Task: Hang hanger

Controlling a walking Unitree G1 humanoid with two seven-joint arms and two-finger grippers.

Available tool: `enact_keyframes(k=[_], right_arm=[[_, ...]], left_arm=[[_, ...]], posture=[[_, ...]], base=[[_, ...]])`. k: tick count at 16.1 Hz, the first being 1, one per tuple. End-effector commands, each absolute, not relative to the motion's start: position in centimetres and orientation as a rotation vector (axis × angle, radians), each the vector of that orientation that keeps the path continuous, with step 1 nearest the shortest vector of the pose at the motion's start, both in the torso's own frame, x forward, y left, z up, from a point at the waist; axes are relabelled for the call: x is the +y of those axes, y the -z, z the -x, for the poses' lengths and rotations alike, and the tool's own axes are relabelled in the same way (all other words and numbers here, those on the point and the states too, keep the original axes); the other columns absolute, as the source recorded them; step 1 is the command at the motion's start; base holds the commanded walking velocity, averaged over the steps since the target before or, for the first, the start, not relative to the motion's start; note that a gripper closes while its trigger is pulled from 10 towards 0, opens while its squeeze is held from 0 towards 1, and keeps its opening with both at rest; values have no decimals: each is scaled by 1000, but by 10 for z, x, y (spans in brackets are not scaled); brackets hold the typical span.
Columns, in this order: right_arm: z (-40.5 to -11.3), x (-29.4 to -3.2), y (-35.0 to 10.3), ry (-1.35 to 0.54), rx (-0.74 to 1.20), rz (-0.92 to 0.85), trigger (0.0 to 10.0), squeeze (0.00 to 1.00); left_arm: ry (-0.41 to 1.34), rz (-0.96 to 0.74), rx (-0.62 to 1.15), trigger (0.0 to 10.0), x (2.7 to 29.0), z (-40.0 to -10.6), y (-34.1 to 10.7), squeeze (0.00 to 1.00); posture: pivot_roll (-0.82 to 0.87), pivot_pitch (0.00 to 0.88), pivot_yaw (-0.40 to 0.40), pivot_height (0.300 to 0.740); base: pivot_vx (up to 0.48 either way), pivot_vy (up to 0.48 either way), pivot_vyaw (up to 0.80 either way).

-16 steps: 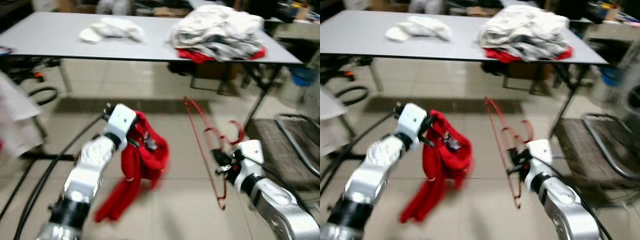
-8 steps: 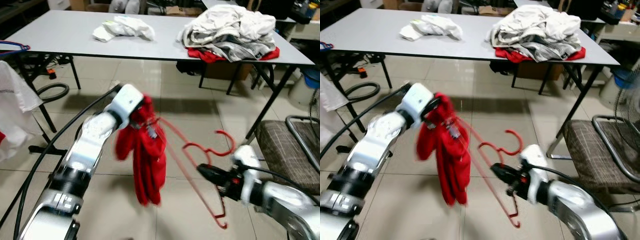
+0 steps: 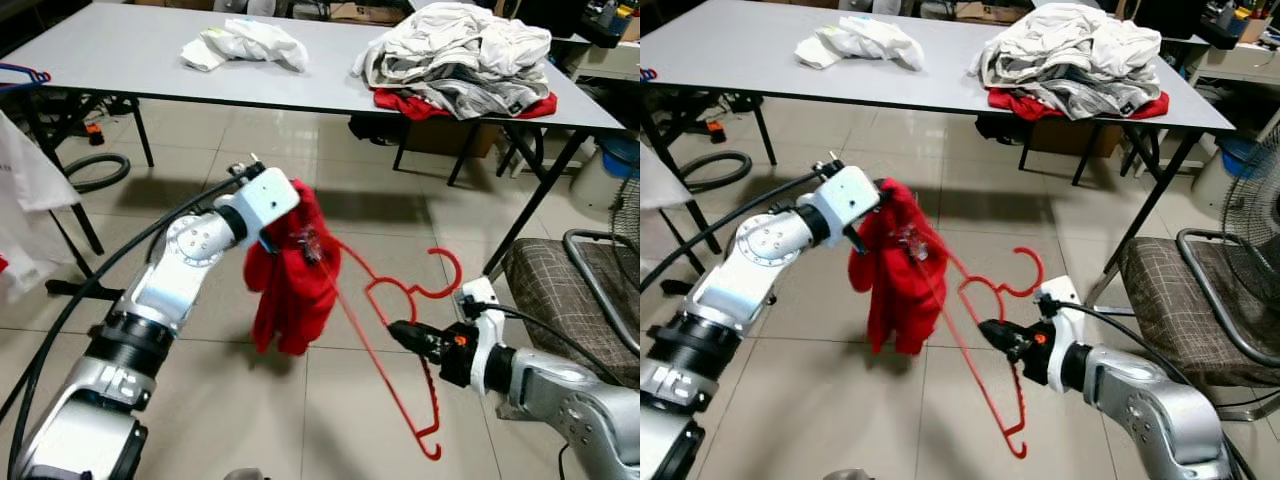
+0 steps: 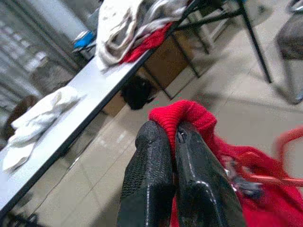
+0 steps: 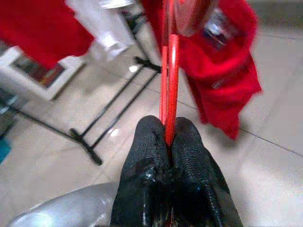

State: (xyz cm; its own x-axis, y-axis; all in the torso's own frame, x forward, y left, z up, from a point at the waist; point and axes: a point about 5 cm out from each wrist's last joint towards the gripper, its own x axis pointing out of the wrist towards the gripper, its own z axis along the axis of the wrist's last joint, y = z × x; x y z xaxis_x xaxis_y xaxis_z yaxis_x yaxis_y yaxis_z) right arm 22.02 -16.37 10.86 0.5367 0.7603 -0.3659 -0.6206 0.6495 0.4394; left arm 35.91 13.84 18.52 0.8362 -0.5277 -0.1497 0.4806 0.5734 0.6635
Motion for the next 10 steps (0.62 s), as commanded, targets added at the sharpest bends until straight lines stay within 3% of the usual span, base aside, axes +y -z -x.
enact_keyframes(k=[1, 6, 10], right_arm=[[-212, -164, -108, -870, 588, -275, 10000, 0], [-226, -157, -95, -765, 638, -368, 10000, 0], [-234, -154, -101, -738, 608, -435, 10000, 0]], left_arm=[[567, -772, -137, 10000, 136, -364, -202, 0], [656, -740, -228, 10000, 122, -358, -213, 0], [649, -805, -199, 10000, 130, -361, -206, 0]], posture=[[70, 42, -73, 740], [58, 49, -49, 740], [70, 57, -48, 740]], base=[[0, 0, 0], [0, 0, 0], [0, 0, 0]])
